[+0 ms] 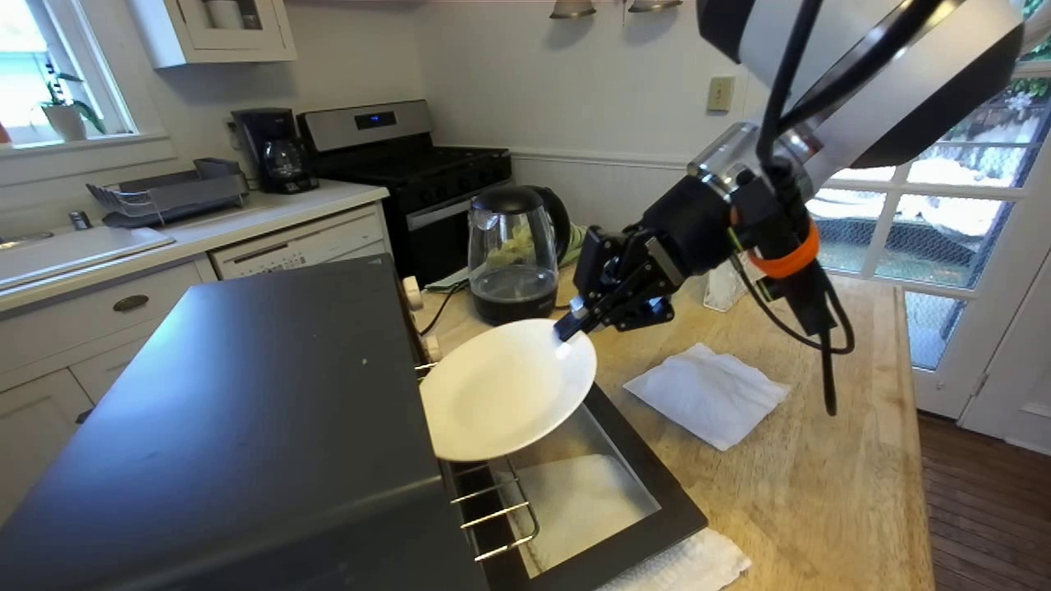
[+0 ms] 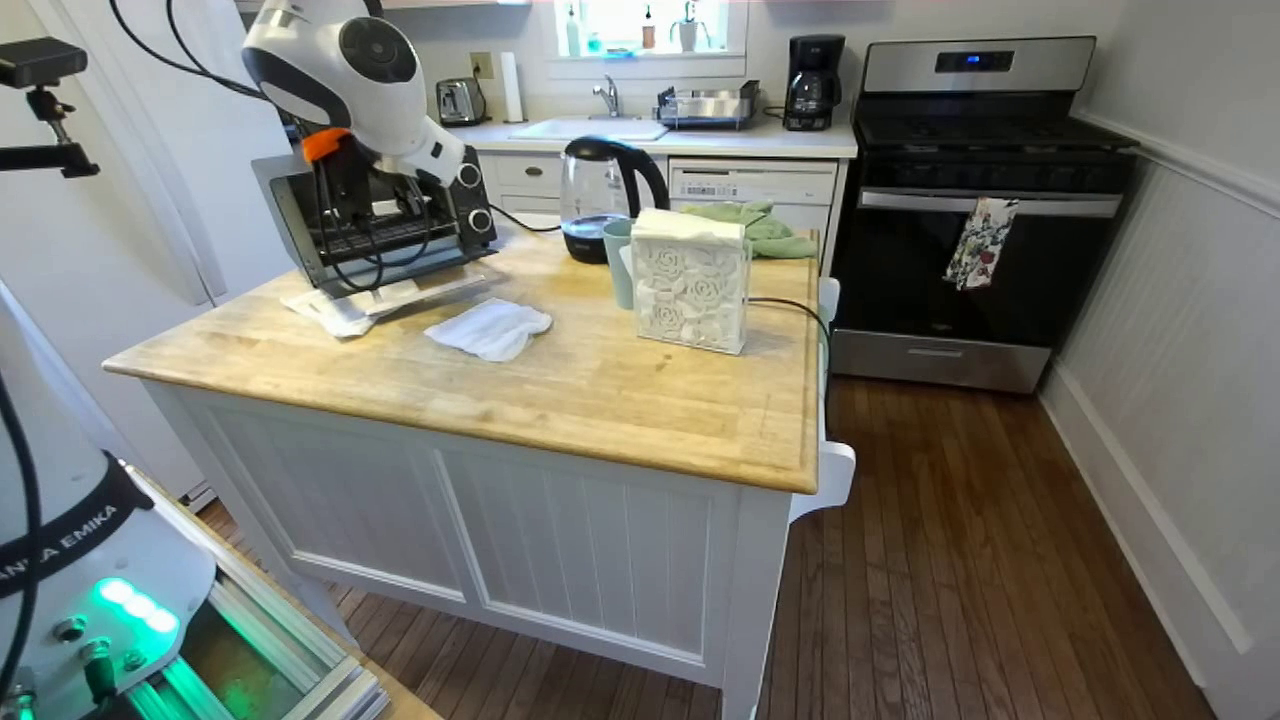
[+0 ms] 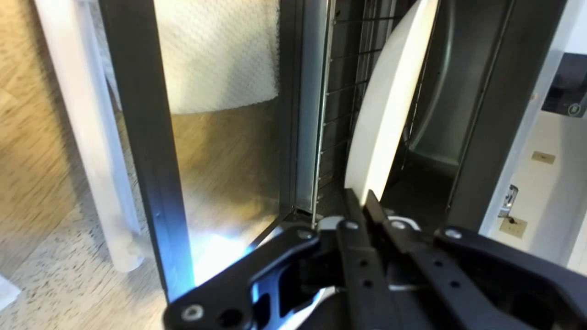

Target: Take the white plate out of the oven

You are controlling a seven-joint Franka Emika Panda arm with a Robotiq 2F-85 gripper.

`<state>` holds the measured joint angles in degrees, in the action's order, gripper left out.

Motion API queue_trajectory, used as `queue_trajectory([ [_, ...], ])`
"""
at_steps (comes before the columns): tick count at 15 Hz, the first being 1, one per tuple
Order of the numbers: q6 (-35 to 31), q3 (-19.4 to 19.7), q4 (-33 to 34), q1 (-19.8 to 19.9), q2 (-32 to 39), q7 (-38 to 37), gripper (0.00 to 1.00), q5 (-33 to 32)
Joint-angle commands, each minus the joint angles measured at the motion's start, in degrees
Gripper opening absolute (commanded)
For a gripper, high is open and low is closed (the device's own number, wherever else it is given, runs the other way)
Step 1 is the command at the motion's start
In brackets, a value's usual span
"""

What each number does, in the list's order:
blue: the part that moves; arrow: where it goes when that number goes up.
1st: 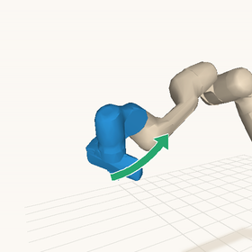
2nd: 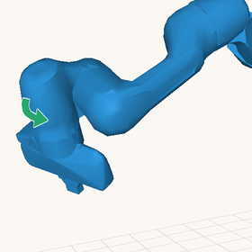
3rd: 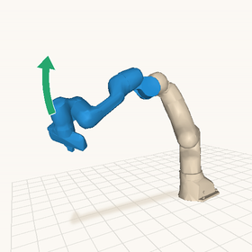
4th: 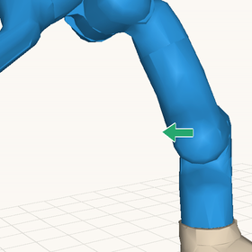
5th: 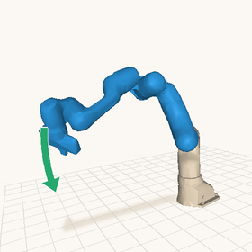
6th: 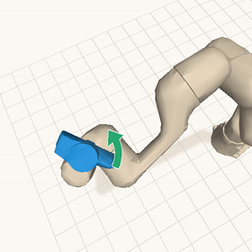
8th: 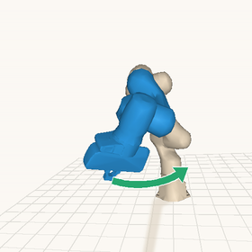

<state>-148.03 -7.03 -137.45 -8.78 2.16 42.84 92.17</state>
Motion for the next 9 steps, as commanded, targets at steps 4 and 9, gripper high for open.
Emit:
queue_trajectory([
  [4,-2.5,1.9,-15.2,3.8,-19.0,-5.0,0.01,6.5],
  [9,-9.5,5.1,-23.1,6.3,-26.5,-6.3,0.01,11.2],
])
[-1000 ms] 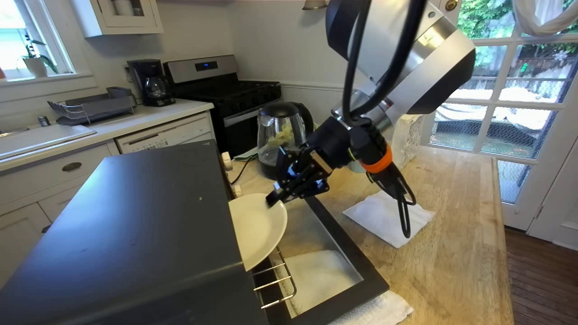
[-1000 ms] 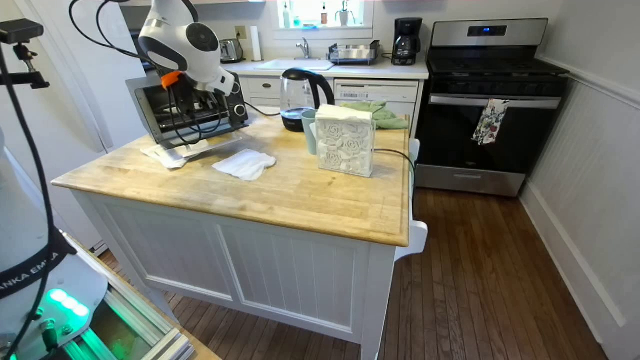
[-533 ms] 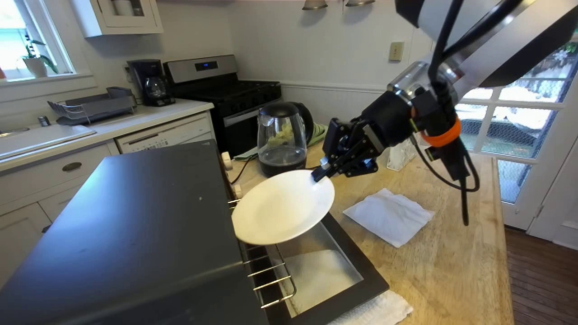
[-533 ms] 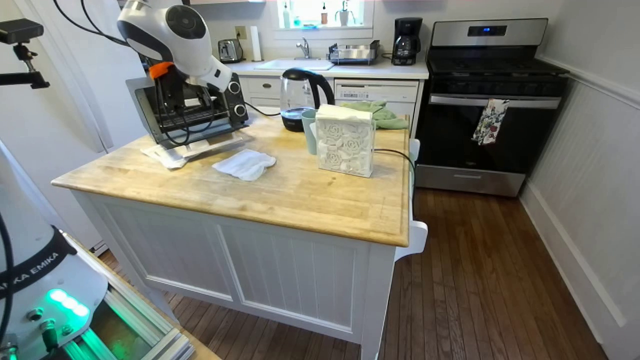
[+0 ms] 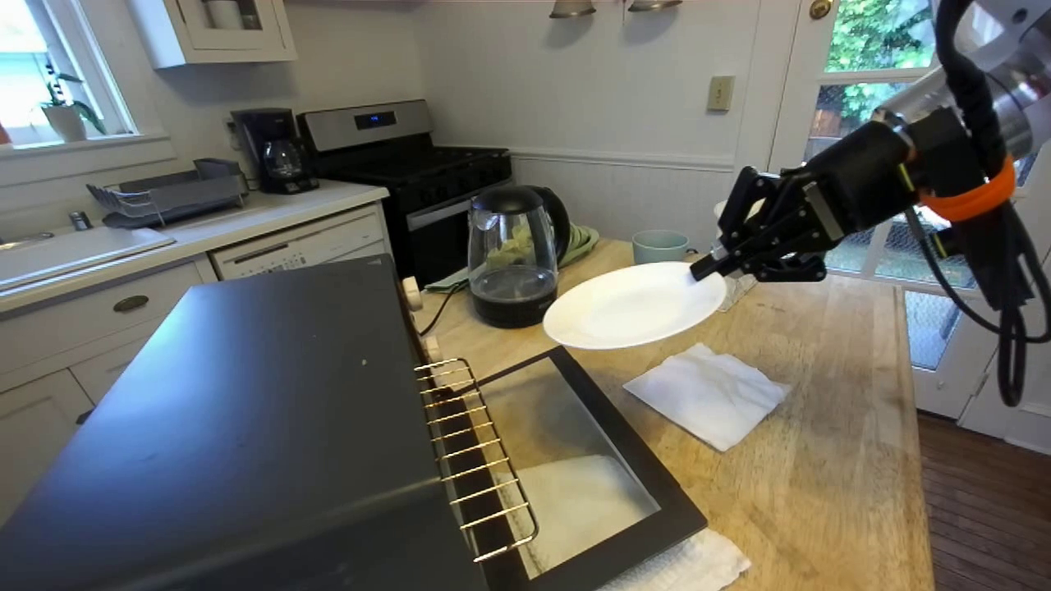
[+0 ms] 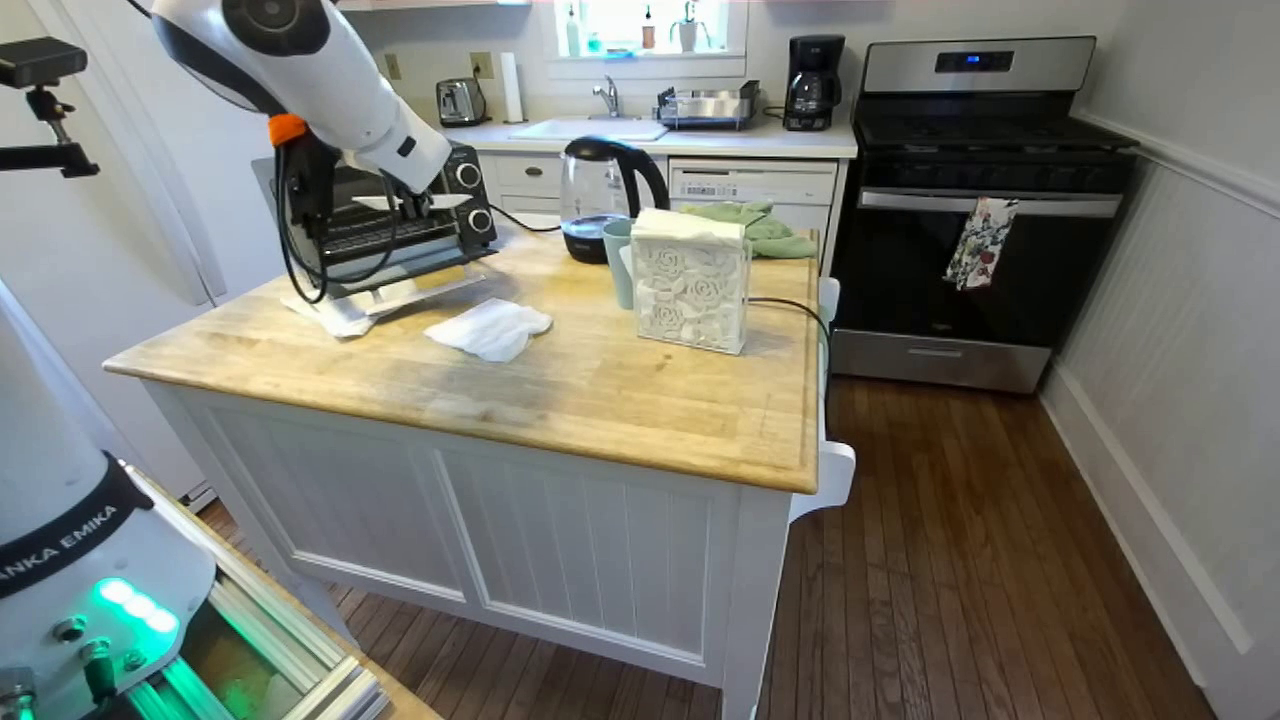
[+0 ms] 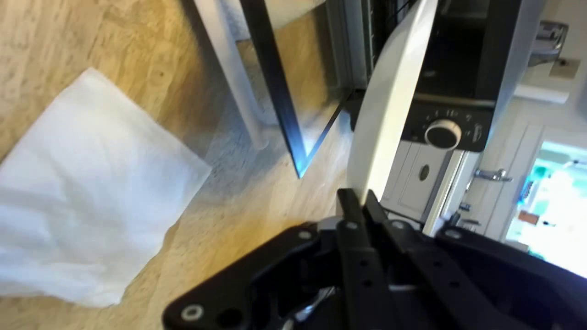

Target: Take the white plate out of the oven

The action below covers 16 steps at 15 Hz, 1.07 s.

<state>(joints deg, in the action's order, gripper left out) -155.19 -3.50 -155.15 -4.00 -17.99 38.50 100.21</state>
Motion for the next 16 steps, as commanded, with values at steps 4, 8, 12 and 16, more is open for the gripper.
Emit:
queue_trajectory([
  [4,-6.8,5.7,-3.9,3.8,-3.7,-0.8,0.01,8.1],
  [8,-10.8,9.2,-3.8,6.4,-3.2,0.7,0.01,14.6],
  [12,-16.4,8.9,-3.8,11.5,-2.5,5.2,0.01,25.6],
  [16,-19.2,4.9,-2.0,17.1,0.7,11.1,0.01,38.4],
])
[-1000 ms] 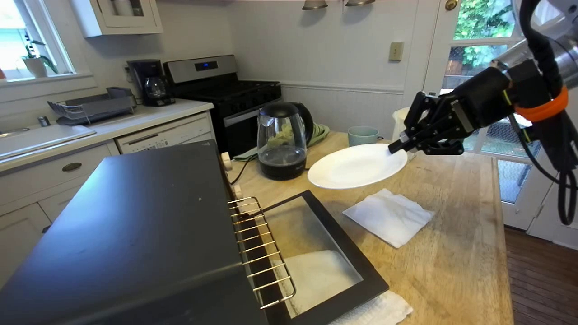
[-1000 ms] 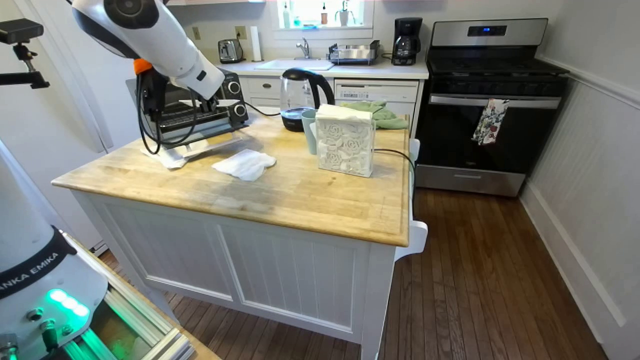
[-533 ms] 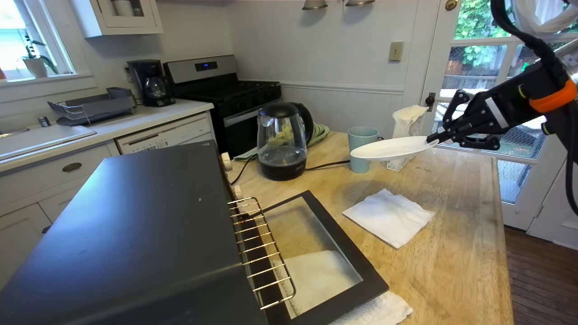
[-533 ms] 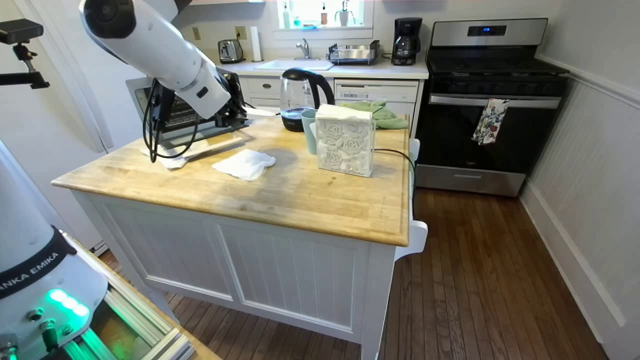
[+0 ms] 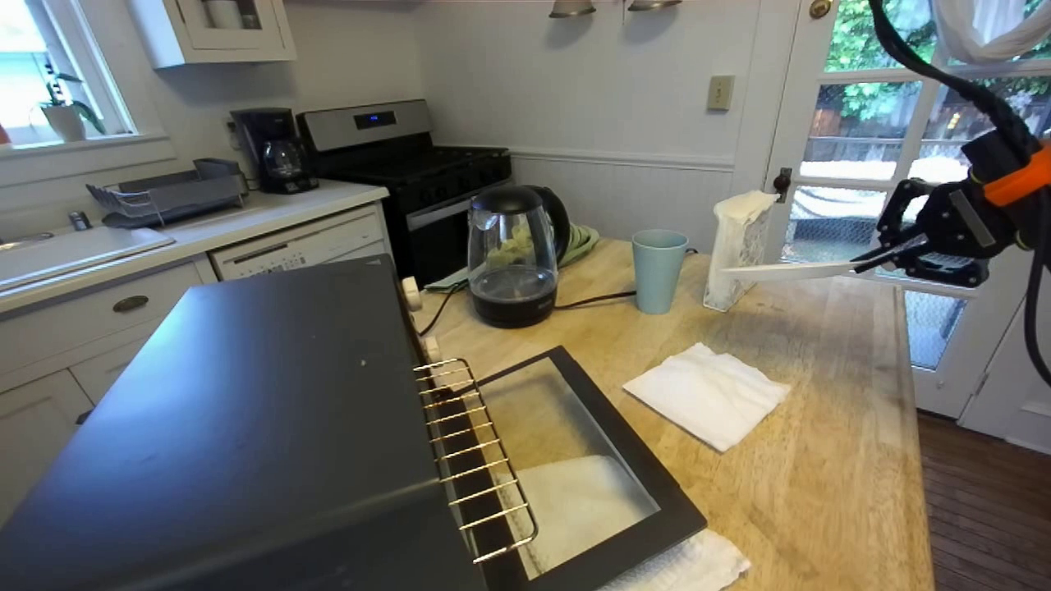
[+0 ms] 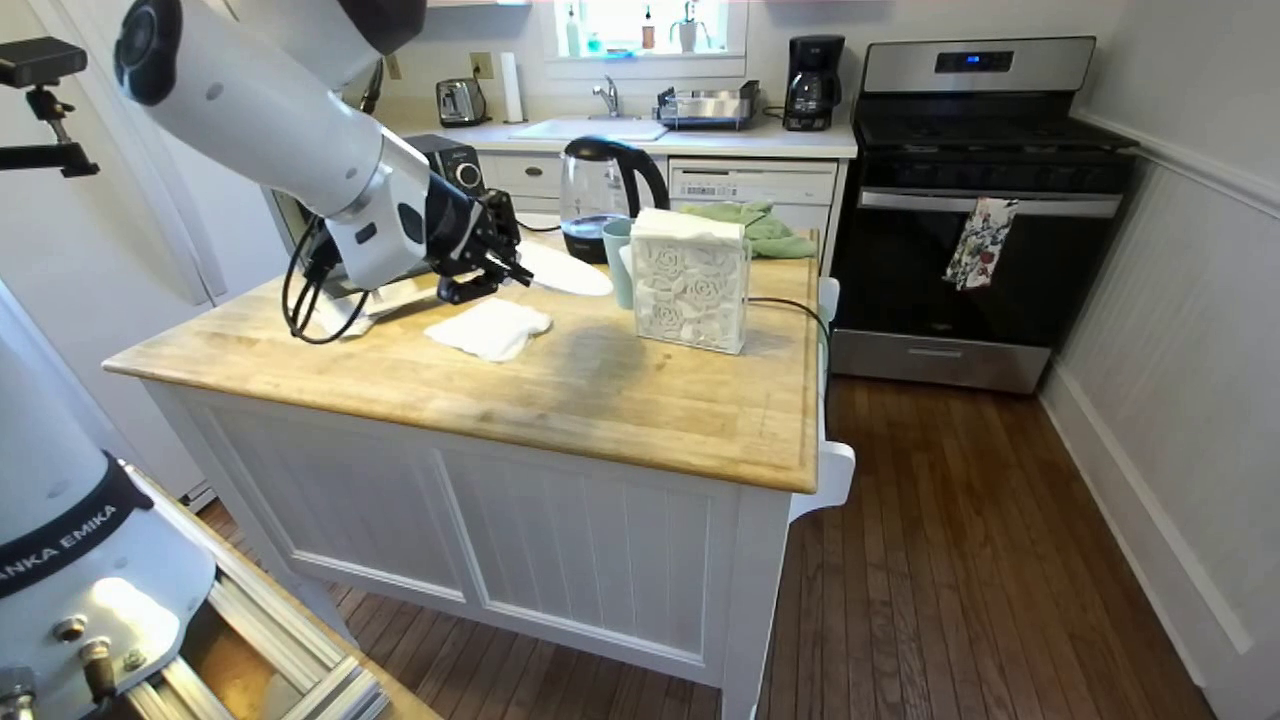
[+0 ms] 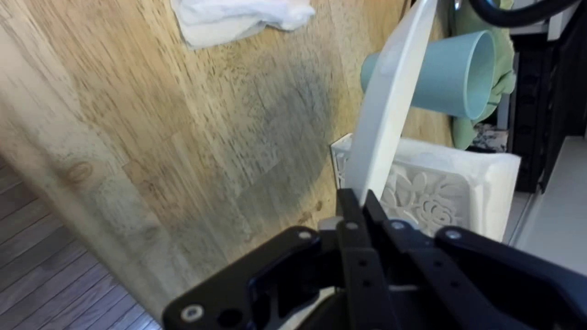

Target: Take the white plate out of the oven

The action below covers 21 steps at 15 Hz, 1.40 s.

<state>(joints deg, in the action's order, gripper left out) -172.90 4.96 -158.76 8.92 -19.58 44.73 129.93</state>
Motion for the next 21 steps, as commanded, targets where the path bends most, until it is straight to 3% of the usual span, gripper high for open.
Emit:
queue_trajectory([
  [1,-1.5,-4.9,1.9,5.5,3.2,6.6,0.01,11.3],
  [4,-1.4,-9.6,3.1,10.1,5.6,12.9,0.01,19.4],
  [5,-1.2,-11.5,2.7,12.3,5.5,7.2,0.01,13.9],
  [12,-2.2,-24.6,5.3,25.0,7.8,7.5,0.01,14.0],
  [21,-3.7,-43.4,8.3,36.1,11.8,8.0,0.01,14.0],
])
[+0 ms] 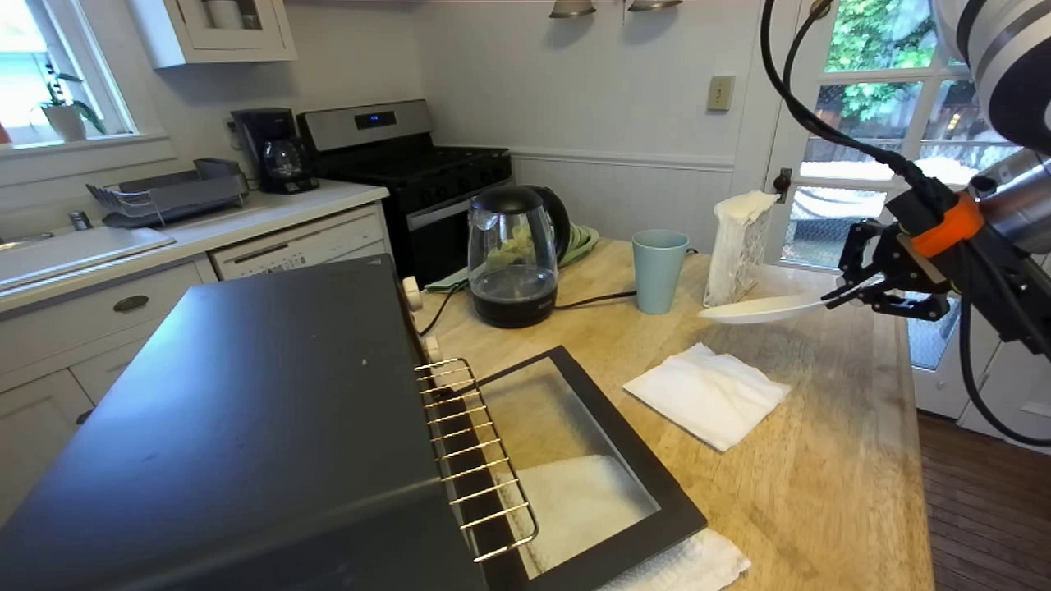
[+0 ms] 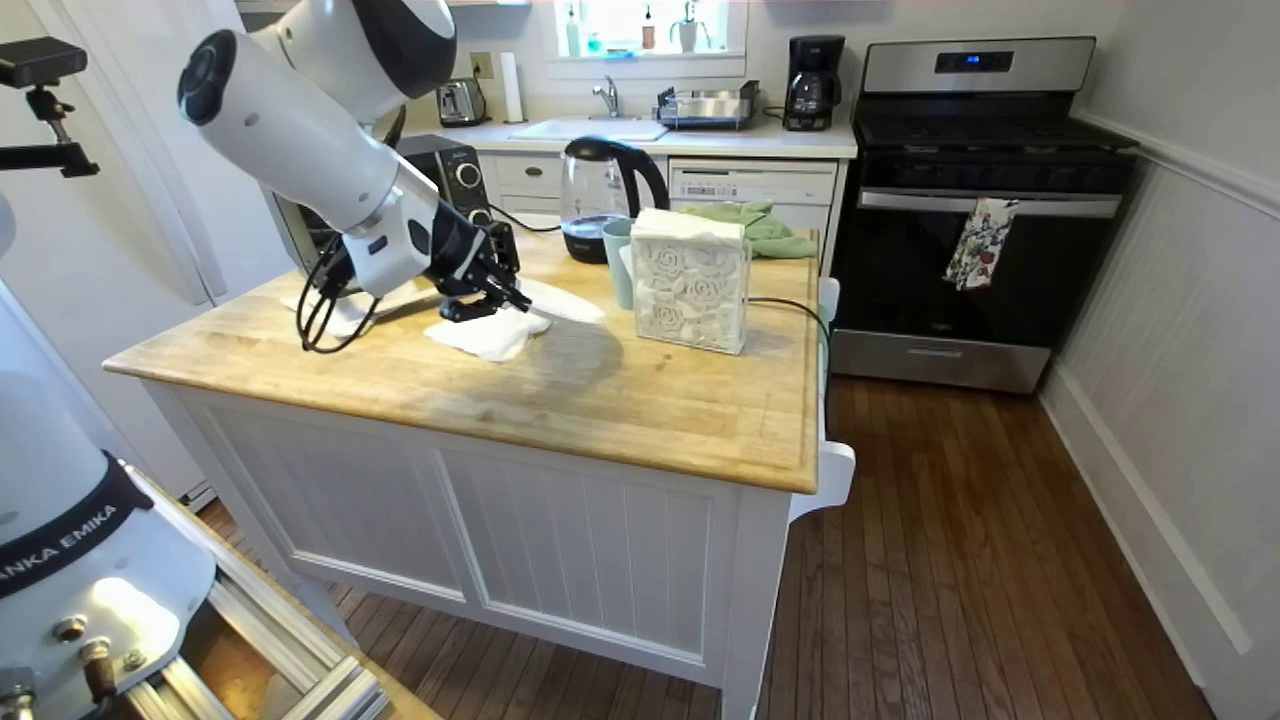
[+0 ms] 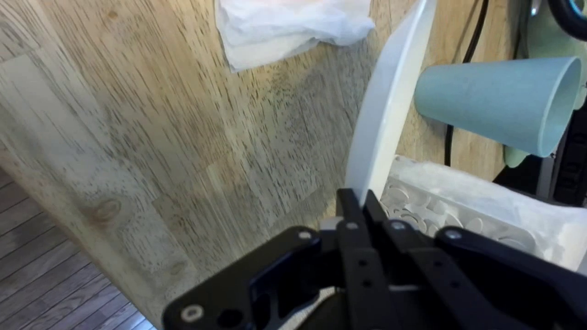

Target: Take the white plate out of the oven

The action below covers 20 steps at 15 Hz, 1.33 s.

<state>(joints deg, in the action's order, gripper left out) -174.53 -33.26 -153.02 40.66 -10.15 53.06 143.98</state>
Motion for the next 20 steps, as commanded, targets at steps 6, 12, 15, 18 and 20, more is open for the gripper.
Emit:
queue_trajectory([
  [6,-3.4,-15.2,3.2,14.0,2.8,-0.5,0.01,0.0],
  [12,-3.2,-26.0,2.9,25.3,2.4,-1.3,0.01,0.0],
  [15,-3.1,-32.5,2.6,31.1,1.8,-1.9,0.01,0.0],
  [18,-1.8,-31.4,1.7,30.0,1.8,-0.7,0.05,0.0],
  [20,-1.8,-31.3,1.7,29.8,1.8,-0.7,0.05,0.0],
])
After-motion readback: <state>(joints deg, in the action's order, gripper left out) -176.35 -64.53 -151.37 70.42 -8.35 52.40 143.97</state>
